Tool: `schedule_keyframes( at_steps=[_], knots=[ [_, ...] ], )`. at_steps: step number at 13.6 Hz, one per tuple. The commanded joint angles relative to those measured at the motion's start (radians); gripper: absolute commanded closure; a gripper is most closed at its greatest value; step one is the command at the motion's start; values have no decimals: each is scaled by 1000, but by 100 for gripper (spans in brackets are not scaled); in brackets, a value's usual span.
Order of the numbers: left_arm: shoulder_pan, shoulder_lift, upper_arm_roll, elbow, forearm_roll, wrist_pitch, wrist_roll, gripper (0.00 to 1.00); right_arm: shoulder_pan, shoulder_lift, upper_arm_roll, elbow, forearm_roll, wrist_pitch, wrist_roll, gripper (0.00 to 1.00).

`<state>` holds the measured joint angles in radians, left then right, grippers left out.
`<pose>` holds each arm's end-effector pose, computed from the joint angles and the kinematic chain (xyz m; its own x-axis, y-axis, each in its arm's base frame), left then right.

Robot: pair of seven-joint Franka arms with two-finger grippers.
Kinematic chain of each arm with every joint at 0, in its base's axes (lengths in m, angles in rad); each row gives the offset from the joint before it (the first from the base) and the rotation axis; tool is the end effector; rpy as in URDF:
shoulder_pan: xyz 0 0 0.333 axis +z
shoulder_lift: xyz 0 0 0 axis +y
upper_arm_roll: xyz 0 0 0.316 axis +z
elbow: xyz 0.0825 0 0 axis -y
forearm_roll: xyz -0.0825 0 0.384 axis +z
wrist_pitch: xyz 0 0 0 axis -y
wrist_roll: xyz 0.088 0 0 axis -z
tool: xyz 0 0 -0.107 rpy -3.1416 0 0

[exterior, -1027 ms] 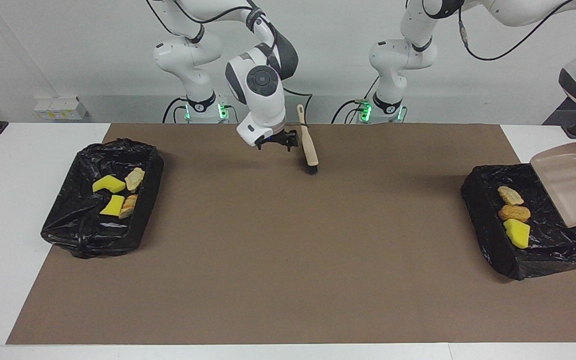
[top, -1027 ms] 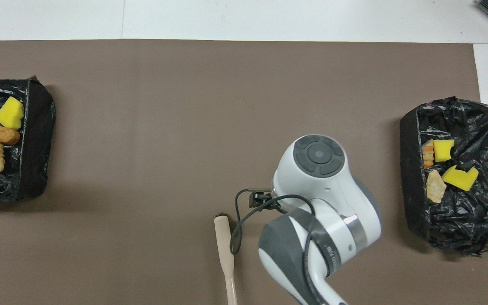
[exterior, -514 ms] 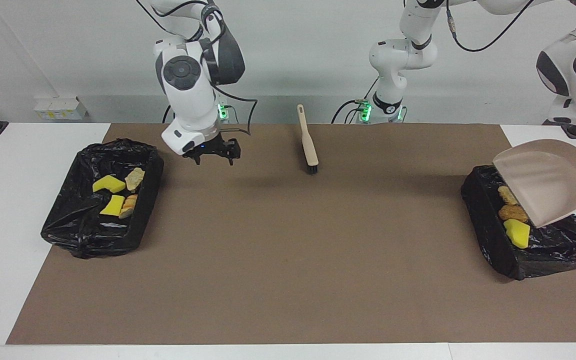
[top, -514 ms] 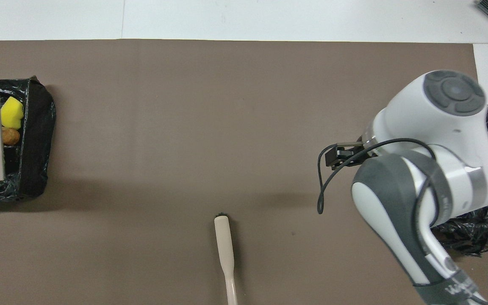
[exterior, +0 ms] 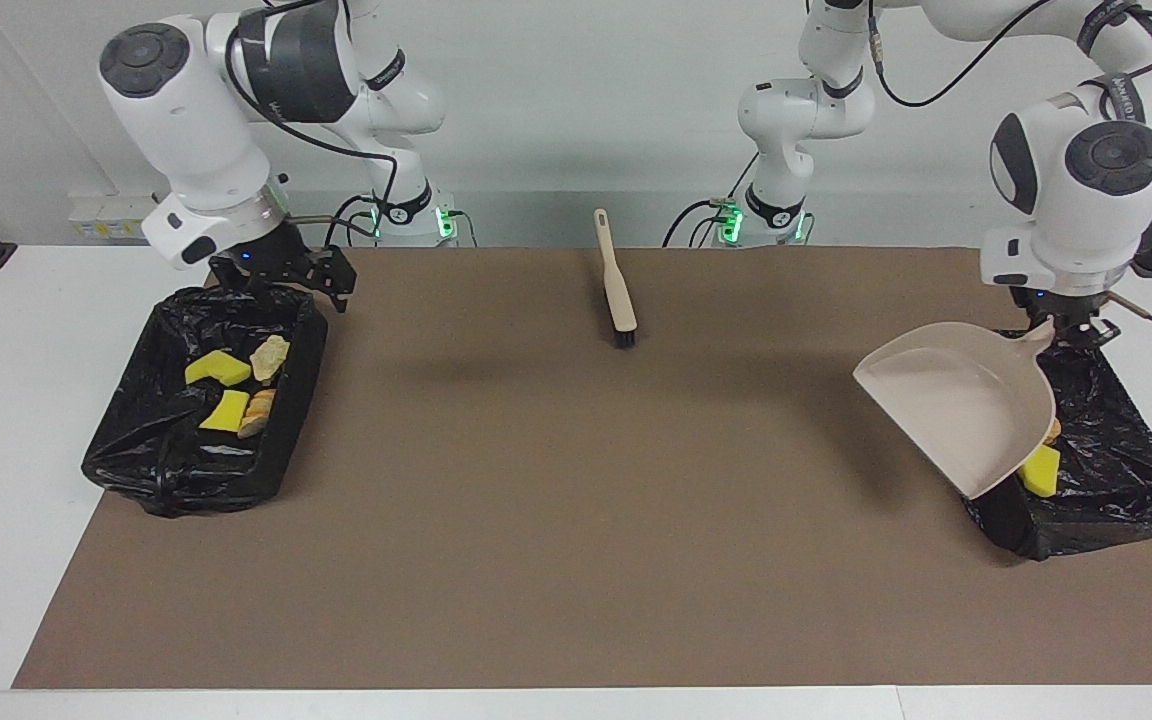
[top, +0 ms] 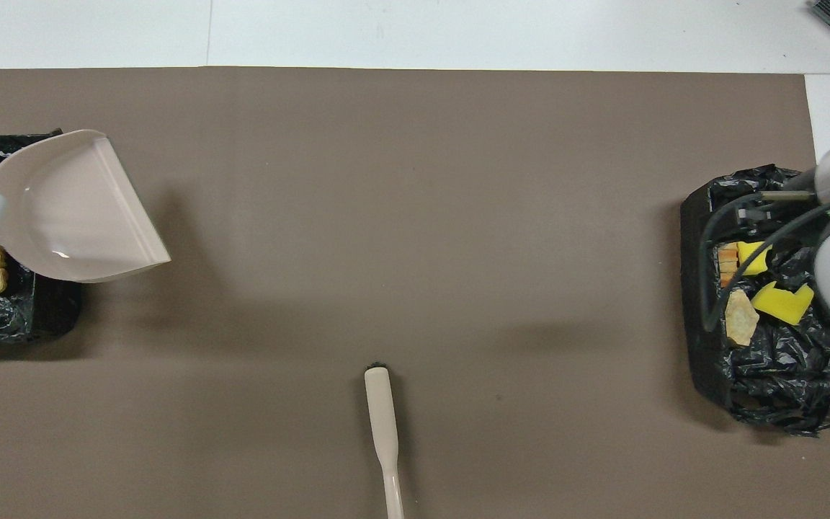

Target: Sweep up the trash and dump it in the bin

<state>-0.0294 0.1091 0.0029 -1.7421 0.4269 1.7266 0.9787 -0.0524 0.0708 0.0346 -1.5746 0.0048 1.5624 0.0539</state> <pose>0.5854 0.0225 0.5020 0.4354 -0.8029 -0.4072 -0.8958 -0.4311 -0.1080 0.5725 -0.0103 0.5821 0.9940 -0.0714 -0.0831 -0.0719 -0.9974 -0.0028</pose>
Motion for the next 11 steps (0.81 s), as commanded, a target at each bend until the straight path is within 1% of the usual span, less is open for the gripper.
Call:
schedule_keyframes(
  at_steps=[1, 3, 4, 5, 6, 8, 9, 10, 11],
  knots=[
    [-20, -28, -90, -103, -42, -9, -341, 100, 26, 3, -74, 80, -11, -73, -25, 0],
    [-64, 0, -158, -117, -126, 2, -580, 100, 26, -8, -117, 84, 1, -73, -25, 0],
    [-79, 9, -206, -119, -160, 19, -729, 100, 28, -38, -113, 77, 4, -73, -8, 0],
    [-80, 30, -249, -117, -199, 40, -852, 100, 29, -78, -113, 21, 4, -68, 9, 0],
    [-80, 41, -292, -117, -229, 60, -955, 100, 28, -98, -111, -10, 4, -52, 33, 0],
    [-81, 102, -368, -111, -267, 152, -1162, 100, 28, -100, -111, -10, 6, -50, 41, 0],
    [-81, 133, -411, -111, -267, 183, -1275, 100, 29, -92, -111, -2, 6, -48, 43, 0],
    [-81, 144, -446, -111, -267, 200, -1349, 100, 28, -88, -108, 17, 7, -53, 44, 0],
    [-83, 153, -469, -105, -267, 211, -1380, 100, 28, -89, -105, 31, 9, -70, 46, 0]
  ],
)
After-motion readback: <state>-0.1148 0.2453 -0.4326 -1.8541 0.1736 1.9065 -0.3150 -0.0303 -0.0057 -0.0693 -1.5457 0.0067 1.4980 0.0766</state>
